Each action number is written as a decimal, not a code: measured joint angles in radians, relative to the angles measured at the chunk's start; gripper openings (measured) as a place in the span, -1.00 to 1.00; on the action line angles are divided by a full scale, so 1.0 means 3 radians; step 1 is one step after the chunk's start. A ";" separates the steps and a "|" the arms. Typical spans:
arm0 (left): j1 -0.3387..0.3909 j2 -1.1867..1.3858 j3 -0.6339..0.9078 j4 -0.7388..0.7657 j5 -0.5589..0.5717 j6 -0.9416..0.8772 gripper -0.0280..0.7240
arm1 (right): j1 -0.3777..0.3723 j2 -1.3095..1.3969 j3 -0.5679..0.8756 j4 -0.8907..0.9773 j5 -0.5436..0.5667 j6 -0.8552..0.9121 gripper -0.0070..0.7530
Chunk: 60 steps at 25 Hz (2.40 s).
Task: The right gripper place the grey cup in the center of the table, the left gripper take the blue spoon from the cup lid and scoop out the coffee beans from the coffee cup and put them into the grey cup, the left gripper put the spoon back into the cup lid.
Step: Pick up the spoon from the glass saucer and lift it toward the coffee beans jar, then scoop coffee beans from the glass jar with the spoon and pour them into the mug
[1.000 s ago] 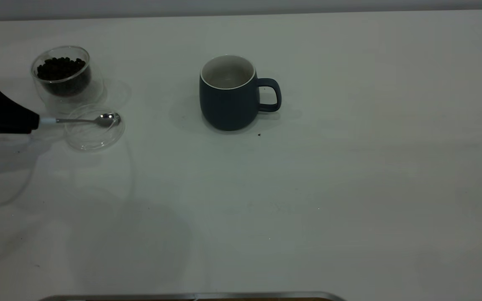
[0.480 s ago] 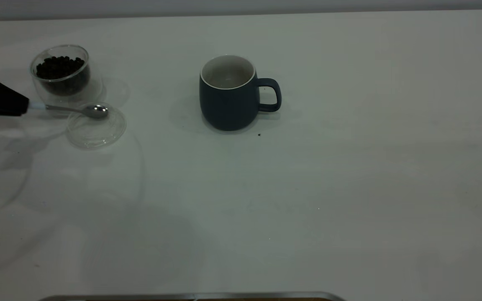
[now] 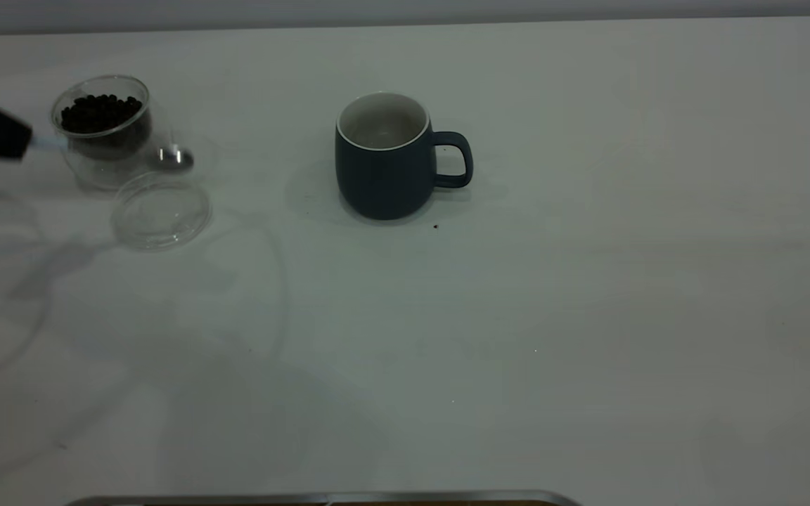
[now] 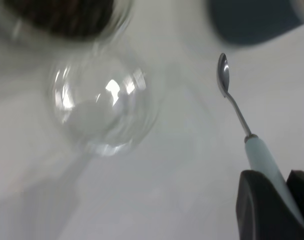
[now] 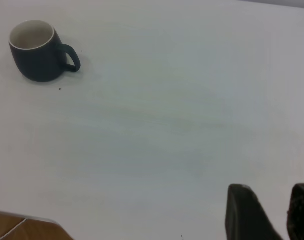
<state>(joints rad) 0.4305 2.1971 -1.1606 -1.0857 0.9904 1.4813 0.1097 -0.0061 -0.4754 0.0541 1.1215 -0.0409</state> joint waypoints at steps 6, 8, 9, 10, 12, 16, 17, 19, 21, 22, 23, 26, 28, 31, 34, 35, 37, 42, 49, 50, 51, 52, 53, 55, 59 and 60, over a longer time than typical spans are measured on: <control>0.0022 -0.0018 -0.0466 -0.0090 0.0206 -0.0240 -0.56 | 0.0000 0.0000 0.0000 0.0000 0.0000 0.0000 -0.35; 0.0042 -0.0018 -0.0597 -0.0090 0.0212 -0.0304 -0.56 | 0.0000 0.0000 0.0000 0.0000 0.0000 0.0000 -0.35; 0.0060 -0.0018 -0.0658 -0.0090 0.0209 -0.0346 -0.56 | 0.0000 0.0000 0.0000 0.0000 0.0000 0.0000 -0.35; 0.0076 -0.0018 -0.0714 -0.0090 0.0206 -0.0377 -0.56 | 0.0000 0.0000 0.0000 0.0000 0.0000 0.0000 -0.35; 0.0138 -0.0018 -0.0791 -0.0090 0.0148 -0.0434 -0.56 | 0.0000 0.0000 0.0000 0.0000 0.0000 0.0000 -0.35; 0.0331 -0.0004 -0.0847 -0.0090 0.0043 -0.0552 -0.56 | 0.0000 0.0000 0.0000 0.0000 0.0000 0.0000 -0.35; 0.0376 0.0005 -0.0847 -0.0090 0.0034 -0.0570 -0.57 | 0.0000 0.0000 0.0000 0.0000 0.0000 0.0000 -0.35; 0.0456 0.0049 -0.0847 -0.0087 0.0034 -0.0604 -0.57 | 0.0000 0.0000 0.0000 0.0000 0.0000 0.0000 -0.35; 0.0489 0.0092 -0.0847 -0.0081 0.0034 -0.0617 -0.57 | 0.0000 0.0000 0.0000 0.0000 0.0000 0.0000 -0.35; 0.0492 0.0123 -0.0847 -0.0080 0.0034 -0.0620 -0.57 | 0.0000 0.0000 0.0000 0.0000 0.0000 0.0000 -0.35; 0.0492 0.0144 -0.0847 -0.0080 0.0031 -0.0620 -0.57 | 0.0000 0.0000 0.0000 0.0000 0.0000 0.0000 -0.35; 0.0492 0.0211 -0.0850 -0.0073 0.0020 -0.0620 -0.57 | 0.0000 0.0000 0.0000 0.0000 0.0000 0.0000 -0.35; 0.0492 0.0264 -0.0850 -0.0054 -0.0009 -0.0620 -0.57 | 0.0000 0.0000 0.0000 0.0000 0.0000 0.0000 -0.35; 0.0492 0.0344 -0.0850 -0.0023 -0.0039 -0.0623 -0.57 | 0.0000 0.0000 0.0000 0.0000 0.0000 0.0000 -0.35; 0.0481 0.0409 -0.0850 -0.0016 -0.0070 -0.0630 -0.57 | 0.0000 0.0000 0.0000 0.0000 0.0000 0.0000 -0.35; 0.0472 0.0422 -0.0850 -0.0016 -0.0082 -0.0634 -0.57 | 0.0000 0.0000 0.0000 0.0000 0.0000 0.0000 -0.35; 0.0435 0.0436 -0.0850 -0.0012 -0.0118 -0.0636 -0.57 | 0.0000 0.0000 0.0000 0.0000 0.0000 0.0000 -0.35; 0.0271 0.0468 -0.0850 -0.0013 -0.0217 -0.0636 -0.57 | 0.0000 0.0000 0.0000 0.0000 0.0000 0.0000 -0.35; 0.0212 0.0482 -0.0850 -0.0016 -0.0329 -0.0660 -0.57 | 0.0000 0.0000 0.0000 0.0000 0.0000 0.0000 -0.35; 0.0212 0.0489 -0.0850 -0.0016 -0.0329 -0.0663 -0.57 | 0.0000 0.0000 0.0000 0.0000 0.0000 0.0000 -0.35; 0.0212 0.0497 -0.0850 -0.0023 -0.0329 -0.0670 -0.57 | 0.0000 0.0000 0.0000 0.0000 0.0000 0.0000 -0.35; 0.0212 0.0509 -0.0850 -0.0029 -0.0329 -0.0677 -0.57 | 0.0000 0.0000 0.0000 0.0000 0.0000 0.0000 -0.35; 0.0209 0.0533 -0.0851 -0.0040 -0.0326 -0.0699 -0.57 | 0.0000 0.0000 0.0000 0.0000 0.0000 0.0000 -0.35; 0.0205 0.0598 -0.0851 -0.0059 -0.0310 -0.0722 -0.57 | 0.0000 0.0000 0.0000 0.0000 0.0000 0.0000 -0.35; 0.0201 0.0701 -0.0851 -0.0137 -0.0257 -0.0751 -0.57 | 0.0000 0.0000 0.0000 0.0000 0.0000 0.0000 -0.35; 0.0201 0.0706 -0.0851 -0.0145 -0.0252 -0.0751 -0.57 | 0.0000 0.0000 0.0000 0.0000 0.0000 0.0000 -0.35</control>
<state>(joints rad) 0.4909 2.4089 -1.4158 -1.1294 0.9148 1.2561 0.1097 -0.0061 -0.4754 0.0541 1.1215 -0.0409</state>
